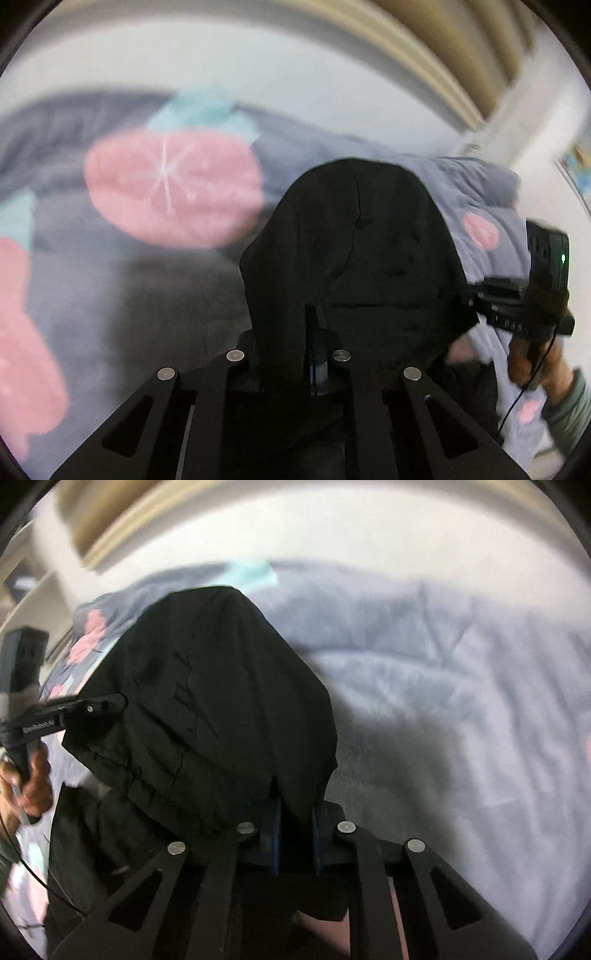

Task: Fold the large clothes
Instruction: 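Lift the hem with both grippers and fold it toward the hood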

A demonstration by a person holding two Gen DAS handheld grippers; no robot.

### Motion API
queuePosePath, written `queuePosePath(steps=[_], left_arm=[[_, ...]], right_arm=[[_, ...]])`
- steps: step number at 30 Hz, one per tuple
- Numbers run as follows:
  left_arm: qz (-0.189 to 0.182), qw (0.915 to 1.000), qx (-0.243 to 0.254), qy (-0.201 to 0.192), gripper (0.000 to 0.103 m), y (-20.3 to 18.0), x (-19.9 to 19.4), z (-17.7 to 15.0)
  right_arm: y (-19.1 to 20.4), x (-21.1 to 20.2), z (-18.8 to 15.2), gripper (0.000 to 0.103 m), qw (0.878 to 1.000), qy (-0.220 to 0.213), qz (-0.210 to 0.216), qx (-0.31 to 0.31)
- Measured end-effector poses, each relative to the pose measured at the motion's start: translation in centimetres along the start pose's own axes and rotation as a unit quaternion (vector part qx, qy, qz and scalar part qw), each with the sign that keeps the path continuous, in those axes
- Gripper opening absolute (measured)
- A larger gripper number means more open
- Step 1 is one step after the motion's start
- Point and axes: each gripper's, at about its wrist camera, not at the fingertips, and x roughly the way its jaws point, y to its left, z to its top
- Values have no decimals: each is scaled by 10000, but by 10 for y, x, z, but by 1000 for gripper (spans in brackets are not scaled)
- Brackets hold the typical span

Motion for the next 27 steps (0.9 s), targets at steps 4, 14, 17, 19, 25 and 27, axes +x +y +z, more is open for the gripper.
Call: queuePosePath(steps=[4, 14, 17, 19, 25, 27], left_arm=[[192, 9969, 703, -280, 14, -47, -65, -27], [356, 9872, 1529, -277, 15, -112, -165, -151], [596, 9875, 1453, 95, 17, -106, -154, -193], [761, 9886, 1201, 495, 17, -91, -136, -221], [936, 9877, 578, 1113, 16, -54, -129, -251], [935, 9904, 443, 919, 16, -52, -147, -238]], right_arm=[[32, -67, -31, 15, 9978, -539, -340, -190], [91, -164, -151, 14, 9901, -946, -1031, 47], [94, -144, -180, 14, 9937, -398, -1022, 235], [91, -129, -192, 14, 9939, -1, -1037, 382], [68, -136, -197, 17, 9909, 555, -805, 929], [66, -150, -189, 24, 9904, 519, -766, 1028]])
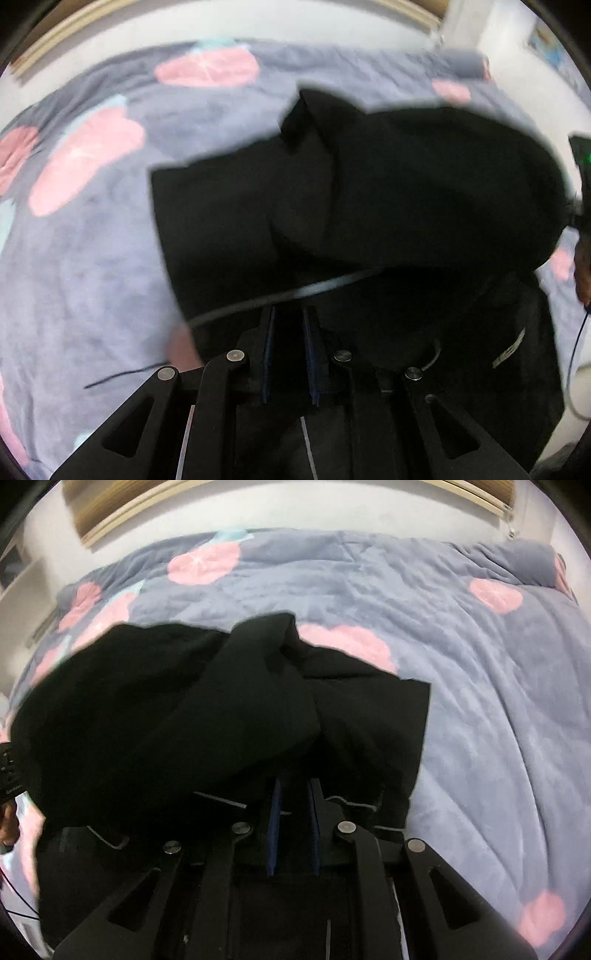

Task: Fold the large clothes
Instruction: 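Lift the hem with both grippers and fold it toward the hood, then lay the folded hem down and open both grippers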

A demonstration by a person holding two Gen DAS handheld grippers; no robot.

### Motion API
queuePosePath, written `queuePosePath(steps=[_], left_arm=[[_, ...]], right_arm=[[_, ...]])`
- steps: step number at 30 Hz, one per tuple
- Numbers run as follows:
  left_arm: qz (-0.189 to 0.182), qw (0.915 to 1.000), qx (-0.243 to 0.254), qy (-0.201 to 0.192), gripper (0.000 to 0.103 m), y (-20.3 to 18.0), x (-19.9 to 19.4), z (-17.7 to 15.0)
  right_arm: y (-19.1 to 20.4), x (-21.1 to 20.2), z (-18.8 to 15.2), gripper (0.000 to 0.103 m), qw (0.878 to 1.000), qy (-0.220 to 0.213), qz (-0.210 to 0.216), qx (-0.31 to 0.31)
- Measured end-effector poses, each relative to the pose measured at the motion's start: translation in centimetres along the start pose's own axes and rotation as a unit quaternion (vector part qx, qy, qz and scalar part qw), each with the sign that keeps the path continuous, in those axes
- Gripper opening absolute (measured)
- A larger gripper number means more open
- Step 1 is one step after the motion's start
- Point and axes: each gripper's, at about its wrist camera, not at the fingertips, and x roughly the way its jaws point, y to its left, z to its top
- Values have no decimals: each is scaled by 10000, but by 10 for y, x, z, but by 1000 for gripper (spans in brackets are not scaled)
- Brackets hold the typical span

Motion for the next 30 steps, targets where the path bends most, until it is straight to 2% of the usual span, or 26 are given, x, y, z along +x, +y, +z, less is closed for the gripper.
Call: queuePosePath(steps=[1, 3, 7, 9, 13, 17, 20, 25, 27, 30], left_arm=[[25, 9998, -72, -196, 16, 2, -15, 8], [31, 9984, -150, -542, 16, 1, -43, 26], [-205, 9941, -51, -1068, 17, -20, -79, 67], [-333, 9935, 7, -1085, 19, -33, -79, 84], [-461, 9957, 43, -803, 19, -61, -60, 93], [-658, 9968, 4, -443, 19, -72, -31, 73], [-717, 9971, 36, -250, 19, -76, -11, 55], [-829, 9959, -192, 319, 19, -73, 31, 9], [-865, 9950, -309, 400, 19, -71, 42, -4], [-848, 9943, -551, 347, 19, -69, 57, -18]], right_arm=[[0, -10, 5, 35, 10000, -48, 21, 56], [3, -25, 17, 45, 9996, -177, 175, 144], [31, -54, 41, 45, 9978, -350, 565, 9], [51, -54, 56, 45, 9960, -297, 837, -71], [88, -37, 61, 45, 9954, -130, 887, -328], [109, -12, 39, 45, 9952, 173, 859, -436], [104, 15, 18, 45, 9950, 484, 742, -452], [90, 60, -31, 45, 9910, 1098, 737, -215], [87, 72, -46, 45, 9907, 1167, 695, -120], [88, 85, -57, 45, 9930, 1038, 545, -148]])
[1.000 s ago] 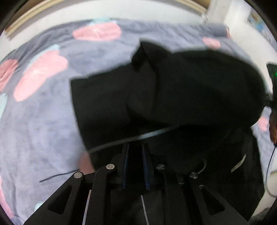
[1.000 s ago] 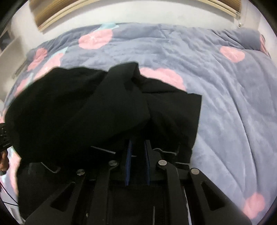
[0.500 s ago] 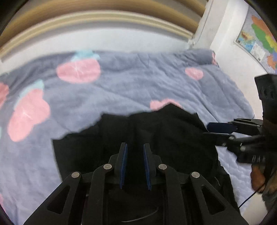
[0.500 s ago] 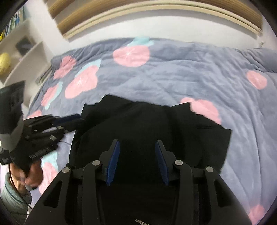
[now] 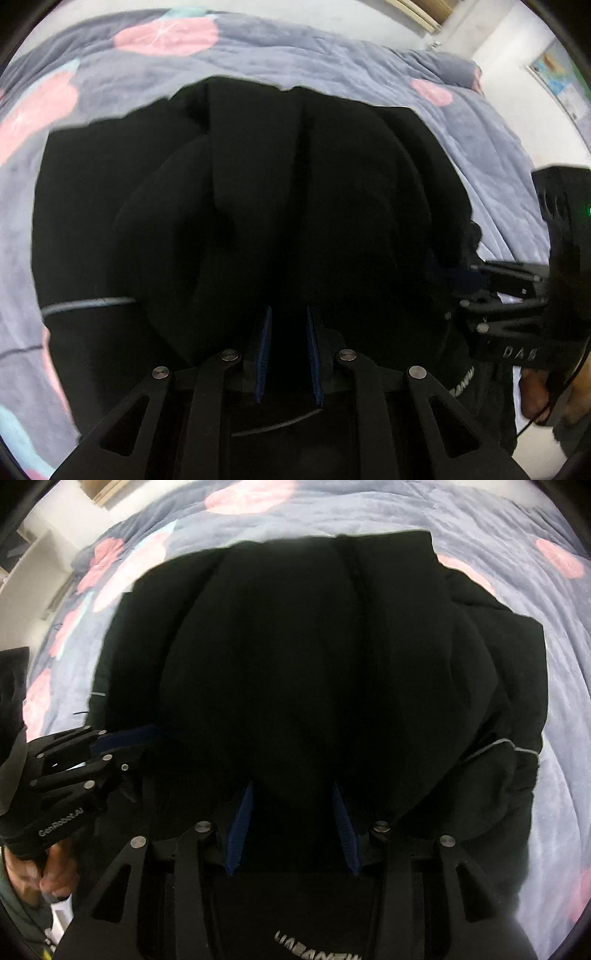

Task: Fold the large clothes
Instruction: 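Lay the folded hem down and open both grippers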

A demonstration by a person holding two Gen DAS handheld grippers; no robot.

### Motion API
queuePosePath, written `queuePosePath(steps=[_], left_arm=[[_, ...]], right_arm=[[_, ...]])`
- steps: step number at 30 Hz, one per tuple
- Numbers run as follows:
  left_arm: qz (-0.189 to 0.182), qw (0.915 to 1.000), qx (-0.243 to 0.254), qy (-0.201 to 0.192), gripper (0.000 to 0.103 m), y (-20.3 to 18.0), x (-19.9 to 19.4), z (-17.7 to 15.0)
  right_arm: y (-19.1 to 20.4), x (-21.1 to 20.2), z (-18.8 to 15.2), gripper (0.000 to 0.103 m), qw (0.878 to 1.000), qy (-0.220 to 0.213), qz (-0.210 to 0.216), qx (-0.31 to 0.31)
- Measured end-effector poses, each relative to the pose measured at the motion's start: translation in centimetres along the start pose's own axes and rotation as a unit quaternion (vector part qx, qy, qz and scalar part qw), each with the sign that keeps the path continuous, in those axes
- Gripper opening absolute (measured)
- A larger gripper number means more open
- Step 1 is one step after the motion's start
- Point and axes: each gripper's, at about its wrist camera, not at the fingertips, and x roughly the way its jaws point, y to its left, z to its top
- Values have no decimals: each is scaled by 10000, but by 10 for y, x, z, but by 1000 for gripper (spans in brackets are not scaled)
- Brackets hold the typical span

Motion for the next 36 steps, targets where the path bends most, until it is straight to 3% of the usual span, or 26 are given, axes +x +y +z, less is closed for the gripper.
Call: queuePosePath(steps=[6, 9, 12, 16, 19, 21, 22, 26, 28, 29, 30, 33, 34, 35, 36], left_arm=[[14, 9999, -119, 47, 19, 4, 18, 1], [-79, 9999, -61, 61, 19, 2, 0, -1], [-101, 9999, 110, -84, 19, -2, -29, 2], [-186, 9989, 26, -439, 22, 2, -62, 9], [-284, 9973, -274, -621, 30, 16, -70, 22], [-90, 9970, -437, -631, 49, 25, -66, 31], [-3, 9968, -544, -590, 52, 30, -62, 33], [-352, 9938, -969, -416, 54, 41, -46, 41], [-582, 9916, -1085, -396, 56, 45, -42, 45], [-625, 9910, -1108, -406, 57, 45, -39, 49], [-681, 9904, -1124, -423, 58, 45, -36, 51], [-830, 9888, -1149, -473, 54, 44, -26, 59], [-899, 9888, -1088, -475, 43, 42, -20, 62], [-931, 9896, -1018, -414, 4, 41, -16, 64], [-947, 9906, -934, -306, 6, 37, -12, 66]], right_arm=[[-4, 4, -2, 46, 10000, -8, 63, 1], [-18, -25, -8, 47, 9986, -92, 472, 208], [-40, -58, -16, 48, 9951, -436, 686, 563], [-80, -84, -22, 52, 9891, -687, 512, 1200], [-101, -82, -17, 59, 9837, -715, 521, 1566], [-109, -77, -8, 63, 9787, -707, 704, 1794], [-109, -76, -2, 66, 9777, -710, 766, 1824], [-84, -57, 25, 73, 9830, -638, 638, 1600], [-78, -41, 31, 73, 9854, -498, 330, 1594], [-78, -35, 34, 71, 9854, -446, 300, 1618], [-77, -29, 34, 50, 9851, -415, 289, 1644], [-74, -34, 38, 21, 9851, -637, 67, 1596], [-73, -40, 38, 16, 9854, -718, 1, 1544], [-72, -48, 39, 15, 9856, -808, -100, 1485], [-70, -60, 40, 14, 9850, -956, -212, 1420]])
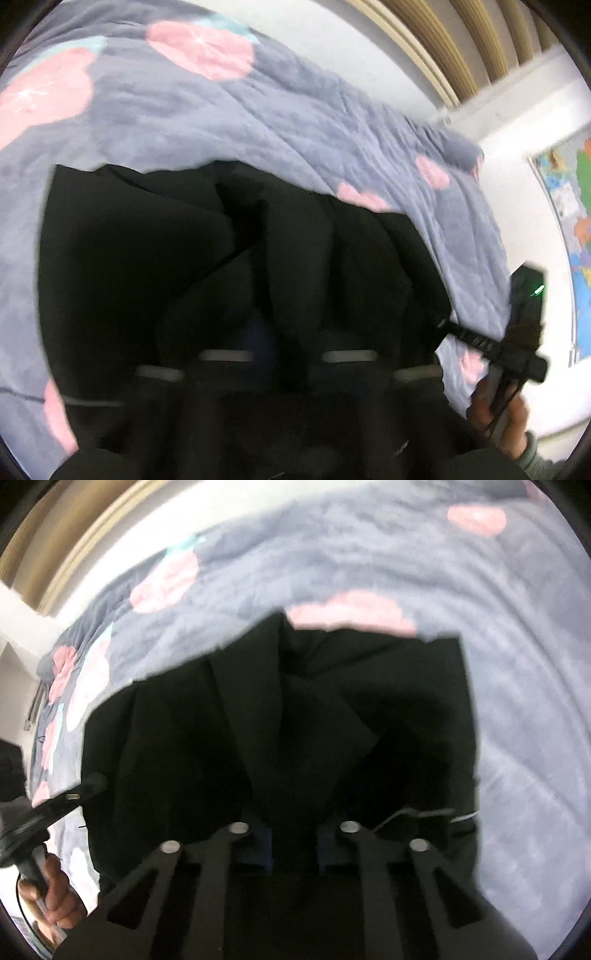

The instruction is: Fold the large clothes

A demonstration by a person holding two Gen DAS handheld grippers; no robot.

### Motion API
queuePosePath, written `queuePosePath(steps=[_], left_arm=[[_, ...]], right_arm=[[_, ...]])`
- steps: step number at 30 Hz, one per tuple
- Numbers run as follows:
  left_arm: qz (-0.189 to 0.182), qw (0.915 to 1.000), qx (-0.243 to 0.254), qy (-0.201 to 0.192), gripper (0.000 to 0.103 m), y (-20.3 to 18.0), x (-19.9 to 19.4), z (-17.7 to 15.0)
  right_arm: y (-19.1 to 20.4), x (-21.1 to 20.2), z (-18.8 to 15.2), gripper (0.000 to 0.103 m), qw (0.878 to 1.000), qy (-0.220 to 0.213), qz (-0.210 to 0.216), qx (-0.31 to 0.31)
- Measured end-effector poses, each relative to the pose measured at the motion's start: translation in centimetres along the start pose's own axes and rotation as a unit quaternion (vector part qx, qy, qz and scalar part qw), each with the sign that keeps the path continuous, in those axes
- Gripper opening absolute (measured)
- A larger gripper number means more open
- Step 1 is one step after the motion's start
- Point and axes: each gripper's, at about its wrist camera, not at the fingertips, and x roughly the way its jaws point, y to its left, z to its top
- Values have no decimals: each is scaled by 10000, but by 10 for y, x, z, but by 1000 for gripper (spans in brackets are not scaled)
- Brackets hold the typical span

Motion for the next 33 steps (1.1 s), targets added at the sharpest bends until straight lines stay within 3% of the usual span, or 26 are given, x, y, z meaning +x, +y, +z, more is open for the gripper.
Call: queuePosePath(steps=[2, 4, 7, 11, 14, 19, 20, 22, 23, 24, 28, 30, 33], left_arm=[[-188, 9995, 178, -179, 6, -9, -11, -1], [-310, 9984, 238, -416, 6, -12, -27, -4], [-335, 9987, -85, -373, 7, 10, -24, -13], [-274, 9989, -389, -46, 11, 43, 15, -26], [-544, 9963, -666, 12, 11, 54, 16, -26], [106, 9999, 123, 51, 18, 18, -7, -21], [265, 9993, 261, 13, 25, 11, -12, -20], [695, 9948, 730, -152, 44, -15, -35, -21], [840, 9924, 869, -237, 60, -26, -44, -21], [920, 9898, 1020, -391, 63, -37, -54, -22], [577, 9881, 1257, -669, 64, -72, -64, -25], [500, 9882, 1359, -508, 64, -82, -42, -28], [843, 9864, 1411, 7, 63, -75, 1, -42]], right_arm=[[1, -32, 8, 13, 9989, -391, -188, -159], [0, -42, 13, 13, 9981, -499, -257, -271], [-6, -16, 7, 13, 9995, -80, -186, -259], [-21, 46, -20, 20, 9977, 450, -385, -316], [-24, 50, -27, 21, 9986, 398, -264, -236], [-33, 16, -25, 28, 9984, 511, -46, -253], [-32, 1, -25, 33, 9986, 430, -52, -301], [-27, -26, -27, 55, 9989, 205, -24, -424], [-22, -43, -29, 59, 9988, 26, 49, -487], [-18, -51, -30, 65, 9986, -58, 117, -521], [12, -57, -40, 64, 9960, -9, 256, -852], [30, -39, -42, 64, 9935, 106, 137, -1127], [42, 7, -53, 63, 9895, 561, 76, -1330]])
